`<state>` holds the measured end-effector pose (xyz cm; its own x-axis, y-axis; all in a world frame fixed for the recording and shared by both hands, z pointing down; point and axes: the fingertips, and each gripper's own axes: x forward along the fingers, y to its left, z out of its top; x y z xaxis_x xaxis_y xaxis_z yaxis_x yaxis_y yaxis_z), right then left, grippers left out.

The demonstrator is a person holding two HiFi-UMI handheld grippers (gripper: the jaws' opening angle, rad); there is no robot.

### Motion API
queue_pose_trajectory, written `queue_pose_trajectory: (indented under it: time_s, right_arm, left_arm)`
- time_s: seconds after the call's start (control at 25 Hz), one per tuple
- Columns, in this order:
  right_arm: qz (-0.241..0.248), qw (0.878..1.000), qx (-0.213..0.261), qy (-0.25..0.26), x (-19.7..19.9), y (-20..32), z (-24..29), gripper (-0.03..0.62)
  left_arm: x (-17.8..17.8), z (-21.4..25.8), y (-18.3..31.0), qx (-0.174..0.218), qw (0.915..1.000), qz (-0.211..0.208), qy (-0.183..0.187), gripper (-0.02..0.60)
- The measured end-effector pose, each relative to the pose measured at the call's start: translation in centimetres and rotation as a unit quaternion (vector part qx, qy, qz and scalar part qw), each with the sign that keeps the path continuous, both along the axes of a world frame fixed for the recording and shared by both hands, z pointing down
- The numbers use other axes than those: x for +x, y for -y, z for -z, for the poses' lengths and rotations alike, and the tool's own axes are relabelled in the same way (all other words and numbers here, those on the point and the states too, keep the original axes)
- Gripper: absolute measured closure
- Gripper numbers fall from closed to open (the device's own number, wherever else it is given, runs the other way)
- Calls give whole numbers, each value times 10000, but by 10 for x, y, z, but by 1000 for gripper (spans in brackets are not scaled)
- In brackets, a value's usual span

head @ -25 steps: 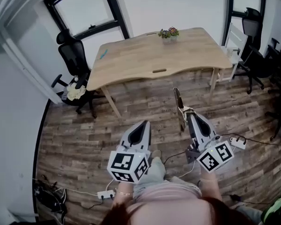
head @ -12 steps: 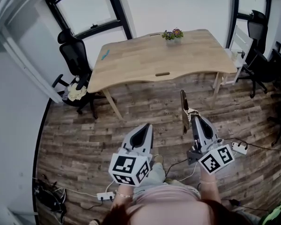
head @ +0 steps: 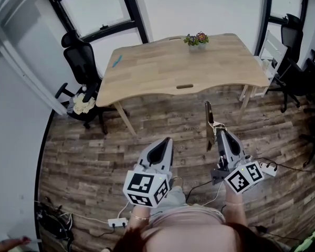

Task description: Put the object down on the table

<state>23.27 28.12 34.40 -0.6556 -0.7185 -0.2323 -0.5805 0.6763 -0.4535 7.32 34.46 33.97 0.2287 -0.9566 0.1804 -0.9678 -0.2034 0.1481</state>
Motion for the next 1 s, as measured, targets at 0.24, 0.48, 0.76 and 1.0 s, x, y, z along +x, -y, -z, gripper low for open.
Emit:
queue_pose_trajectory:
  time_s: [0.24, 0.48, 0.76, 1.0]
  right_arm:
    - [73, 9999, -63, -65, -26, 18, -1, 592]
    - [102, 9999, -44, -124, -53, 38, 4, 592]
    - [187, 9998, 16, -47, -85, 63, 12, 592]
    - [121, 9999, -2, -114, -104, 87, 12, 592]
  left_arm:
    - [-20, -1, 23, -7, 9999, -79, -67, 581]
    - [-44, -2, 46, -16, 9998, -146, -142, 581]
    - [-71, -1, 78, 15, 9995, -248, -194, 581]
    - [-90, 0, 106, 46, 9990, -363, -260, 581]
